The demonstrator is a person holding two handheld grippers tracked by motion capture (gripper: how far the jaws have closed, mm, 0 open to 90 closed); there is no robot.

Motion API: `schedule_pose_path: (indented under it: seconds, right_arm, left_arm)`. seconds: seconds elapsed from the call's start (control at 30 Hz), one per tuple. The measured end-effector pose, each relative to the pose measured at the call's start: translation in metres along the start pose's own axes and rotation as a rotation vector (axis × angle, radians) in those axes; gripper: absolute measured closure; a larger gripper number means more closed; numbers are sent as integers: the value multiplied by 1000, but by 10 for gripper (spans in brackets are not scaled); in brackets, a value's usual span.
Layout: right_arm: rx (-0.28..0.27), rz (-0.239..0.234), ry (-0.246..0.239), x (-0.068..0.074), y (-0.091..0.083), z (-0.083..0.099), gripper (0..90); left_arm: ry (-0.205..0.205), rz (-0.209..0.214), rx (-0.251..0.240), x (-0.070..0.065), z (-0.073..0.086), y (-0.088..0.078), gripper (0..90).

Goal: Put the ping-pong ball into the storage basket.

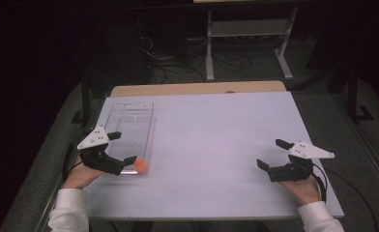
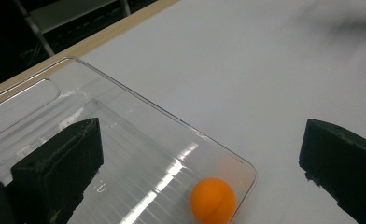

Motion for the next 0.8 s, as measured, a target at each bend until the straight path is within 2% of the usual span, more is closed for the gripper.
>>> schedule_pose_path:
  seconds: [0.23,0.4,0.43,0.6,0.63,0.67,0.8]
  right_arm:
    - [-1,0,-2,0,0,0,0]
    - [-4,1,-1,0,0,-1,0]
    - [-7,3,0,0,-1,-1,0]
    - [-7,4,0,1,0,-1,0]
    - [-7,4,0,1,0,-1,0]
    - [-8,5,-1,1,0,-1,0]
    - [-10,3,-3,1,-1,-1,0]
  left_arm:
    - [-15,-14,-29,-2,7,-2,0]
    - [-41,-30,-73,1,11,-5,0]
    - [-55,-45,-86,3,16,-6,0]
    - [-60,-64,-98,5,21,-8,0]
    - [-64,-70,-113,5,21,-9,0]
    - [-76,-59,-144,4,20,-11,0]
    - [-98,-63,-173,6,20,-13,0]
Point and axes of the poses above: each handheld gripper's, and its own axes: y roughly forward along the jaws, z roughly out of its underside, x roughly to its left, the point moved 9 cm from there along y, roughly forward along the jaws, and after that the axes turned 6 degrees about -y, right-handed, at the moved point
